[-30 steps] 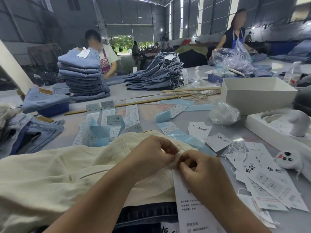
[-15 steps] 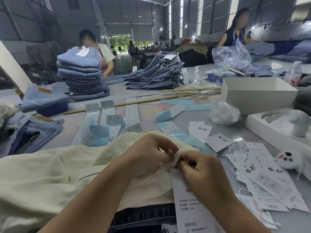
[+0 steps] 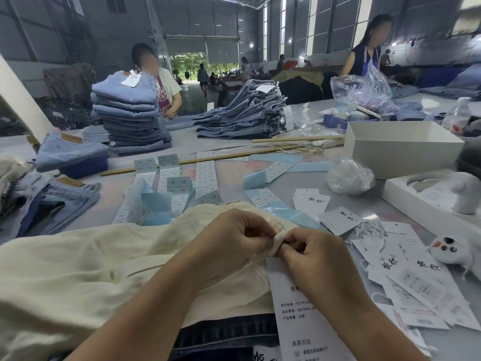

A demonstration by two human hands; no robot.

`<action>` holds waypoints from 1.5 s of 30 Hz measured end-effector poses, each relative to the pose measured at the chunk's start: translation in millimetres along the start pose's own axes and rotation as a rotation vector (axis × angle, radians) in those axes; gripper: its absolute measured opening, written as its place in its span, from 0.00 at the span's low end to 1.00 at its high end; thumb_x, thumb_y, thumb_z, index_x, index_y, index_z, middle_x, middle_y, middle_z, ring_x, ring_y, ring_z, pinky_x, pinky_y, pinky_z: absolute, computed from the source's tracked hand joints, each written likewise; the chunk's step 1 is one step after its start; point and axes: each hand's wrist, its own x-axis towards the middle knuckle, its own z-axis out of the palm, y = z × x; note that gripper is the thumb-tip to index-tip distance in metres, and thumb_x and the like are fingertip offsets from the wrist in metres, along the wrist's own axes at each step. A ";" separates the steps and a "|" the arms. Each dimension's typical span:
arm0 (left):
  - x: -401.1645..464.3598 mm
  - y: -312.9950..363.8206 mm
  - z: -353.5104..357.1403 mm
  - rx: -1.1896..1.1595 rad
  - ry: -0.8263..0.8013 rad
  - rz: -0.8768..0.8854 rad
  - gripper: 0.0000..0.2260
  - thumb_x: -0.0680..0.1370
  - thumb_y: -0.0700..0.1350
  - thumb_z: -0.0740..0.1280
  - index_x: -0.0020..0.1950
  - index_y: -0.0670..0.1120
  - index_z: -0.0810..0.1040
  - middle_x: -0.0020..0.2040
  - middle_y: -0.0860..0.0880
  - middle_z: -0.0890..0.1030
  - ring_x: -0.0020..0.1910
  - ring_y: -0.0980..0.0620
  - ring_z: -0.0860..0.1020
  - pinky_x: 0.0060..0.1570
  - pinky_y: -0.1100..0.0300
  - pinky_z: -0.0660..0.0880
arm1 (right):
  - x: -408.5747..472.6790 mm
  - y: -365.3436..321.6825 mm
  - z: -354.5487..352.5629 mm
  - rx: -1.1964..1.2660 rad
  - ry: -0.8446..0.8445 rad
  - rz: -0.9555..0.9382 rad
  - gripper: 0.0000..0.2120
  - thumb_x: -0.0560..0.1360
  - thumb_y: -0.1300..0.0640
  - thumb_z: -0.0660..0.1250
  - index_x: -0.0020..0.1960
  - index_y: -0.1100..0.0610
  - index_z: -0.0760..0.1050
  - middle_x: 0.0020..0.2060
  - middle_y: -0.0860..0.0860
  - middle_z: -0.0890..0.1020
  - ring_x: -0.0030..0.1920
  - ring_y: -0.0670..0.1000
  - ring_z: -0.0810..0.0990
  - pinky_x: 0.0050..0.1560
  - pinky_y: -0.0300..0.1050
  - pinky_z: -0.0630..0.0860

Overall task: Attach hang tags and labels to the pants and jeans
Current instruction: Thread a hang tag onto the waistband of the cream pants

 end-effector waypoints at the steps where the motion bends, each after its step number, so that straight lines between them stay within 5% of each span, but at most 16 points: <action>1: -0.3 0.3 0.0 0.015 0.005 0.003 0.06 0.74 0.40 0.72 0.45 0.51 0.86 0.41 0.53 0.86 0.42 0.58 0.82 0.45 0.63 0.79 | -0.1 -0.1 -0.5 0.007 0.006 -0.002 0.05 0.72 0.47 0.71 0.38 0.45 0.82 0.29 0.42 0.80 0.33 0.44 0.78 0.35 0.46 0.76; 4: -1.8 2.2 1.5 0.050 0.035 0.014 0.06 0.75 0.42 0.72 0.44 0.52 0.86 0.40 0.52 0.85 0.42 0.53 0.82 0.46 0.58 0.78 | -1.3 0.5 -1.4 0.014 0.016 -0.007 0.07 0.73 0.46 0.71 0.38 0.47 0.82 0.29 0.43 0.80 0.34 0.44 0.77 0.35 0.45 0.75; 10: -2.2 0.8 8.7 0.002 0.249 -0.045 0.07 0.77 0.39 0.66 0.42 0.47 0.81 0.31 0.54 0.79 0.31 0.58 0.75 0.34 0.62 0.73 | -0.5 -0.1 -9.1 0.064 -0.005 0.007 0.09 0.74 0.47 0.69 0.36 0.49 0.81 0.31 0.39 0.82 0.35 0.40 0.79 0.35 0.34 0.73; 17: -0.3 1.9 5.6 -0.193 0.266 -0.184 0.06 0.77 0.38 0.63 0.43 0.44 0.78 0.31 0.47 0.79 0.30 0.55 0.76 0.34 0.57 0.71 | 2.1 -2.6 -25.2 0.110 -0.033 0.078 0.19 0.73 0.44 0.69 0.32 0.56 0.74 0.25 0.52 0.75 0.26 0.49 0.72 0.27 0.36 0.67; 20: 0.7 1.5 5.3 -0.204 0.276 -0.193 0.07 0.78 0.39 0.62 0.43 0.44 0.78 0.38 0.40 0.82 0.32 0.52 0.77 0.37 0.54 0.71 | 3.1 -1.1 -29.4 0.055 -0.059 0.104 0.15 0.74 0.47 0.69 0.34 0.54 0.76 0.26 0.48 0.78 0.28 0.45 0.76 0.31 0.39 0.71; 22: 1.2 1.9 4.4 -0.232 0.274 -0.191 0.07 0.79 0.38 0.61 0.43 0.44 0.77 0.39 0.43 0.83 0.32 0.53 0.77 0.38 0.53 0.71 | 4.7 0.0 -33.2 0.028 -0.070 0.126 0.08 0.74 0.51 0.67 0.37 0.51 0.78 0.30 0.48 0.81 0.31 0.46 0.79 0.33 0.45 0.75; 27: 2.3 3.6 0.5 -0.347 0.274 -0.231 0.07 0.80 0.38 0.60 0.45 0.43 0.76 0.31 0.53 0.82 0.25 0.57 0.76 0.24 0.66 0.68 | 8.7 1.7 -45.6 0.491 -0.222 0.311 0.07 0.72 0.64 0.62 0.43 0.55 0.78 0.27 0.53 0.74 0.23 0.48 0.69 0.23 0.39 0.65; 32: 4.3 3.7 -3.0 -0.456 0.333 -0.243 0.07 0.80 0.37 0.58 0.45 0.44 0.74 0.38 0.48 0.84 0.25 0.55 0.75 0.22 0.64 0.66 | 7.0 -2.5 -55.2 0.796 -0.340 0.304 0.08 0.60 0.64 0.59 0.36 0.55 0.74 0.32 0.57 0.71 0.28 0.52 0.69 0.24 0.42 0.63; 35: 5.2 2.6 -3.8 -0.512 0.339 -0.246 0.07 0.79 0.36 0.58 0.45 0.44 0.73 0.39 0.45 0.84 0.26 0.54 0.75 0.23 0.63 0.64 | 8.4 -2.8 -54.6 0.912 -0.336 0.284 0.08 0.63 0.66 0.58 0.34 0.57 0.73 0.31 0.58 0.71 0.27 0.53 0.68 0.25 0.41 0.61; 45: 4.6 0.5 9.3 -0.304 0.296 -0.178 0.06 0.78 0.36 0.61 0.44 0.44 0.75 0.33 0.51 0.83 0.25 0.57 0.74 0.24 0.62 0.68 | 2.3 -1.3 -33.9 0.798 -0.352 0.259 0.19 0.72 0.76 0.57 0.33 0.60 0.79 0.28 0.59 0.76 0.24 0.53 0.71 0.23 0.41 0.68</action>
